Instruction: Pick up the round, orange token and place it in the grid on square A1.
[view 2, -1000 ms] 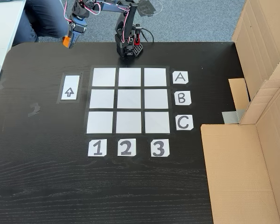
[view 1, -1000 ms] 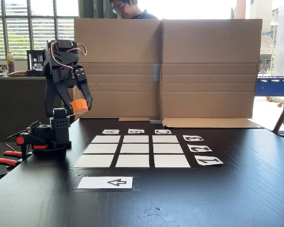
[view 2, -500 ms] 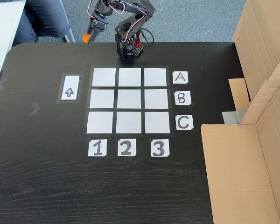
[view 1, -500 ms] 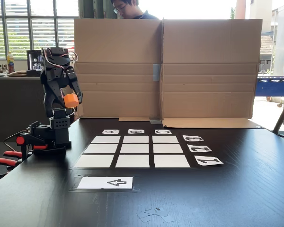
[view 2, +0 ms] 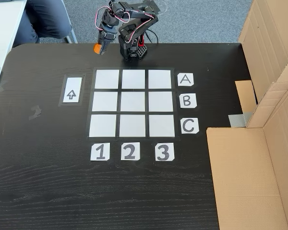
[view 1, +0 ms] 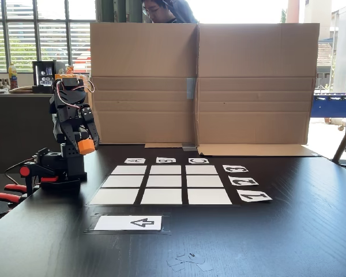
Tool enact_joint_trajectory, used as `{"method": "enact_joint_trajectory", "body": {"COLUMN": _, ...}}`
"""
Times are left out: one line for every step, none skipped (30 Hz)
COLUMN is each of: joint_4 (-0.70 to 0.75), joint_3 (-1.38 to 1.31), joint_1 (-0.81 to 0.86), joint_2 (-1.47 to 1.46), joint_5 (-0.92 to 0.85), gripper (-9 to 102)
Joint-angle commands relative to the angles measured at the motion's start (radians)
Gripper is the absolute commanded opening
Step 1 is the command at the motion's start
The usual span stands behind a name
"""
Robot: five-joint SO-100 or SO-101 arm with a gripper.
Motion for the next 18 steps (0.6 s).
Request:
{"method": "enact_joint_trajectory", "body": {"joint_4": -0.011, "joint_3": 0.034, "joint_1": -0.017, "joint_2": 0.011, "joint_5": -0.02, "gripper": 10}}
{"method": "enact_joint_trajectory", "body": {"joint_4": -0.012, "joint_3": 0.046, "joint_1": -0.023, "joint_2": 0.008, "joint_5": -0.023, "gripper": 10}}
{"method": "enact_joint_trajectory", "body": {"joint_4": -0.012, "joint_3": 0.055, "joint_1": -0.029, "joint_2": 0.002, "joint_5": -0.025, "gripper": 10}}
{"method": "enact_joint_trajectory", "body": {"joint_4": -0.012, "joint_3": 0.064, "joint_1": -0.034, "joint_2": -0.006, "joint_5": -0.026, "gripper": 10}}
{"method": "enact_joint_trajectory", "body": {"joint_4": -0.014, "joint_3": 0.071, "joint_1": -0.038, "joint_2": -0.018, "joint_5": -0.029, "gripper": 10}}
{"method": "enact_joint_trajectory", "body": {"joint_4": -0.015, "joint_3": 0.077, "joint_1": -0.044, "joint_2": -0.032, "joint_5": -0.032, "gripper": 10}}
{"method": "enact_joint_trajectory", "body": {"joint_4": -0.017, "joint_3": 0.08, "joint_1": -0.049, "joint_2": -0.052, "joint_5": -0.035, "gripper": 10}}
{"method": "enact_joint_trajectory", "body": {"joint_4": -0.017, "joint_3": 0.084, "joint_1": -0.055, "joint_2": -0.075, "joint_5": -0.041, "gripper": 10}}
{"method": "enact_joint_trajectory", "body": {"joint_4": -0.02, "joint_3": 0.086, "joint_1": -0.063, "joint_2": -0.103, "joint_5": -0.044, "gripper": 10}}
{"method": "enact_joint_trajectory", "body": {"joint_4": -0.026, "joint_3": 0.086, "joint_1": -0.072, "joint_2": -0.132, "joint_5": -0.044, "gripper": 10}}
{"method": "enact_joint_trajectory", "body": {"joint_4": -0.032, "joint_3": 0.086, "joint_1": -0.081, "joint_2": -0.164, "joint_5": -0.044, "gripper": 10}}
{"method": "enact_joint_trajectory", "body": {"joint_4": -0.037, "joint_3": 0.084, "joint_1": -0.092, "joint_2": -0.195, "joint_5": -0.046, "gripper": 10}}
{"method": "enact_joint_trajectory", "body": {"joint_4": -0.038, "joint_3": 0.078, "joint_1": -0.103, "joint_2": -0.227, "joint_5": -0.048, "gripper": 10}}
{"method": "enact_joint_trajectory", "body": {"joint_4": -0.041, "joint_3": 0.074, "joint_1": -0.115, "joint_2": -0.255, "joint_5": -0.049, "gripper": 10}}
{"method": "enact_joint_trajectory", "body": {"joint_4": -0.044, "joint_3": 0.066, "joint_1": -0.126, "joint_2": -0.285, "joint_5": -0.049, "gripper": 10}}
{"method": "enact_joint_trajectory", "body": {"joint_4": -0.049, "joint_3": 0.058, "joint_1": -0.138, "joint_2": -0.316, "joint_5": -0.049, "gripper": 10}}
{"method": "enact_joint_trajectory", "body": {"joint_4": -0.06, "joint_3": 0.057, "joint_1": -0.149, "joint_2": -0.345, "joint_5": -0.049, "gripper": 10}}
{"method": "enact_joint_trajectory", "body": {"joint_4": -0.074, "joint_3": 0.055, "joint_1": -0.158, "joint_2": -0.371, "joint_5": -0.046, "gripper": 10}}
